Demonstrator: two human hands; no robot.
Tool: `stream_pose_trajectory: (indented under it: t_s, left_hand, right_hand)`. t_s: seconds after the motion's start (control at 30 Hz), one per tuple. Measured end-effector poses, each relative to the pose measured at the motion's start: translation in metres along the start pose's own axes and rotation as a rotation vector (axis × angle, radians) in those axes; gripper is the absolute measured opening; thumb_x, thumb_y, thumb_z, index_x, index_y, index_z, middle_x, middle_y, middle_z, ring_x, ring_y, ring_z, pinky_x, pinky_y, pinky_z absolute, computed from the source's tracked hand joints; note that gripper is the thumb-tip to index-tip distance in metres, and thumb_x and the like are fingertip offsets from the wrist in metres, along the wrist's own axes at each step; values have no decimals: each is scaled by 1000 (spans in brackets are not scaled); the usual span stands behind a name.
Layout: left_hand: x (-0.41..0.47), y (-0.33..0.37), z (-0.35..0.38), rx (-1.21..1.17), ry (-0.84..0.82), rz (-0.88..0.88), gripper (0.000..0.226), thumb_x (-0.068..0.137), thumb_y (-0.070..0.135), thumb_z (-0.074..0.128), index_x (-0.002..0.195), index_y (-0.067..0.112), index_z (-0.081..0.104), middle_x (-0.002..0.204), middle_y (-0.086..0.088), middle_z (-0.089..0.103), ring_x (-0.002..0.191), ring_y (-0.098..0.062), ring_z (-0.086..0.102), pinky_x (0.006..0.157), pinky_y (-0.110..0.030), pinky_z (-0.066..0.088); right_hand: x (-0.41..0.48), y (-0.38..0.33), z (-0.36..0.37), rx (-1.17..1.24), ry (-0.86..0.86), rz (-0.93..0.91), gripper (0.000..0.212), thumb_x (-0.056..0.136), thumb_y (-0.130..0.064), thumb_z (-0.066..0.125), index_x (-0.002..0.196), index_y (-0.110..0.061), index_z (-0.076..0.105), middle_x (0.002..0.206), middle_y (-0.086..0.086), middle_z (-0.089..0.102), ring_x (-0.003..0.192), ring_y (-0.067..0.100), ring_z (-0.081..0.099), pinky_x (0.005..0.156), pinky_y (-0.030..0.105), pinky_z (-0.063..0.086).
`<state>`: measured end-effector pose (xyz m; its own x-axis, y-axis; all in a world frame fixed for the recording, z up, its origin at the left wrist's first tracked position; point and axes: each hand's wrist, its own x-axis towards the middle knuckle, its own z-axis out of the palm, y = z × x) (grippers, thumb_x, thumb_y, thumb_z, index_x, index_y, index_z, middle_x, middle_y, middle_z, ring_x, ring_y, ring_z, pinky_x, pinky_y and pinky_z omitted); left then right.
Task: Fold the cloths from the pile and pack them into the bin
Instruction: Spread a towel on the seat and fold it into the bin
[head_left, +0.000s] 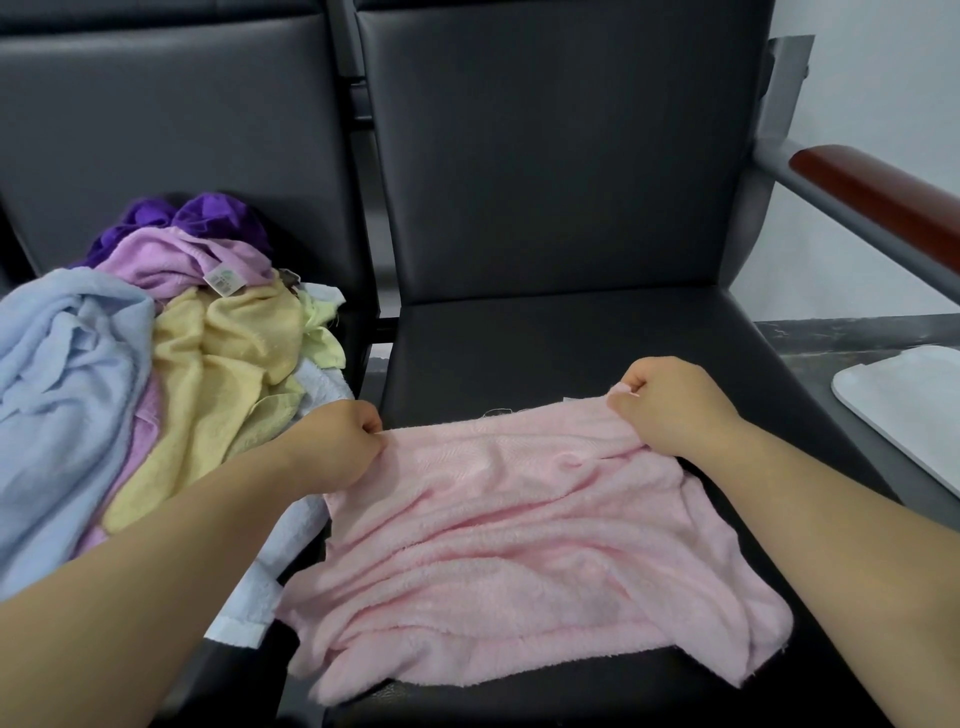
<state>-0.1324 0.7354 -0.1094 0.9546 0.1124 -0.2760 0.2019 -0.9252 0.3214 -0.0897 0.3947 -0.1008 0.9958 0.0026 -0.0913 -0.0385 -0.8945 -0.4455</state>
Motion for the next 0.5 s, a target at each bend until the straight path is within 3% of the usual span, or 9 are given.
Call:
stream_pose_trajectory:
  t_s: [0.1,0.2,0.3,0.37,0.5]
  left_hand:
    - [0,0,-1,0,15,-17,4,96,26,56,95,22,57,88,2,66,82,-15,60,65,-26,46]
    - [-2,3,-6,24,-26,-29,10,95,26,59,103,21,55,93,2,64,82,-12,57,67,-25,45]
    - [-4,8,-10,89,-113,-22,5,96,25,57,96,20,57,91,4,59,78,-10,51,61,-23,38]
    - [-7,6,-13,124,-119,29,14,96,28,57,86,20,51,85,5,56,72,-12,47,60,-24,36]
    - [-20,-2,-33,136,-62,167,19,93,32,61,83,23,47,77,4,55,66,-14,46,60,-27,39]
  right_hand:
    - [-1,-3,-3,27,-38,22,8,96,-21,58,95,-24,66,92,-5,67,82,19,65,76,42,58]
    - [0,-8,-9,-1,-136,62,19,90,-15,57,103,-13,71,95,7,72,78,21,63,69,40,54]
    - [-1,-12,-9,-103,-220,60,20,87,-16,58,97,-3,69,82,8,59,71,20,47,63,37,39]
    - [-3,-12,-10,-141,-208,49,7,88,-16,58,86,-9,60,78,5,52,69,20,43,62,36,36]
    - [-7,-7,-20,-73,-49,33,11,88,-14,58,78,-15,54,77,2,56,66,19,47,58,34,39]
